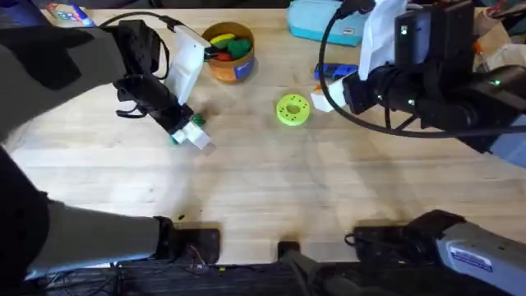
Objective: Pick up the gripper from the table and insert it into the empty holder that is missing its gripper. Then pick up a screw, insert it into the mounting hole, and use the screwdriver to tighten it. Finally, clean up the table by picking up the vegetable and placing it into the bucket.
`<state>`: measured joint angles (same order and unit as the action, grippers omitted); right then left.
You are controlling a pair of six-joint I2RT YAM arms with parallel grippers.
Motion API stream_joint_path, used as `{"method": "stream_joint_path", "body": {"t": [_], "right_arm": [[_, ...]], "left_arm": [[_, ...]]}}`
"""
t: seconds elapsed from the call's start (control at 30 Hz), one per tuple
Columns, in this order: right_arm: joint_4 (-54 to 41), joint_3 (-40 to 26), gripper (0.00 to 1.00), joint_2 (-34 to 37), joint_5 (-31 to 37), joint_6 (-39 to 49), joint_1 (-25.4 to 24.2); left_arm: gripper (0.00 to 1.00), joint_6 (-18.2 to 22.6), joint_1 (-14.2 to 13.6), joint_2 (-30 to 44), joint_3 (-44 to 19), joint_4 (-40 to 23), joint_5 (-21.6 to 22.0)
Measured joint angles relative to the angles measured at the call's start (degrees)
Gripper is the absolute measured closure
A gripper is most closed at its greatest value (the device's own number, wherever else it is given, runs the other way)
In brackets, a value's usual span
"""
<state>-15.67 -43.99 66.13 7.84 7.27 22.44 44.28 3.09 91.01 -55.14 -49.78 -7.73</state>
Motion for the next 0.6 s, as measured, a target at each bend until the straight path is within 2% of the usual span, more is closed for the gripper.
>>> {"method": "stream_joint_path", "body": {"t": [0.6], "right_arm": [[-0.2, 0.0, 0.009, 0.0, 0.0, 0.0, 0.0]], "left_arm": [[0.015, 0.5, 0.0, 3.2, -1.1, 1.7, 0.8]]}}
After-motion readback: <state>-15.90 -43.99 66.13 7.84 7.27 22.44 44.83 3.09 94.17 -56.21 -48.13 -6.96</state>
